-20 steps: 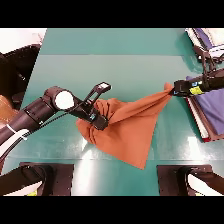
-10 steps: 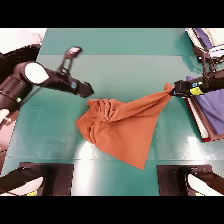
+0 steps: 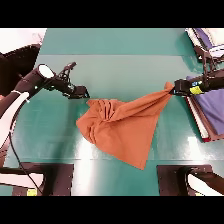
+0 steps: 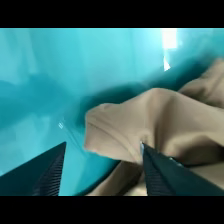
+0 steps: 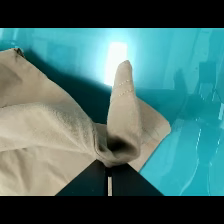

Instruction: Fold the shirts.

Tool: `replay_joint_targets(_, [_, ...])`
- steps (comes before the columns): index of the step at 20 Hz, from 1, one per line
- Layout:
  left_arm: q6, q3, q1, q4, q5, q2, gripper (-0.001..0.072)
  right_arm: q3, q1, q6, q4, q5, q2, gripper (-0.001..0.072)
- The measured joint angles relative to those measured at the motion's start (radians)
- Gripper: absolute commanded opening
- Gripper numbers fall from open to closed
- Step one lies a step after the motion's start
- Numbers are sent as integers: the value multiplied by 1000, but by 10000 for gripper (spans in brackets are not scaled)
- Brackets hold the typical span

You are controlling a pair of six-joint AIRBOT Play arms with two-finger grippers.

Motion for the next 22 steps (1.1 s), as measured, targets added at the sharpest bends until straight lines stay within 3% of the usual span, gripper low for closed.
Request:
replay_joint_targets(4, [15,0,-27,-30,8,-56,560,0,0,0,0,-2,0,15])
replay_joint_targets(6, [19,0,-47,-32,18,-67,257,0,0,0,0,-3,0,15])
replay_joint_targets(7, [20,0,-52,-32,21,-70,29,0,0,0,0,-3,0,15])
replay_joint_targets(13, [11,70,-34,-31,-3,-26,25,71,-9,0,-1,-5,-1,15])
replay_joint_targets(22, [-2,428,153,7,-16,461,25,581,-56,-27,0,55,0,15])
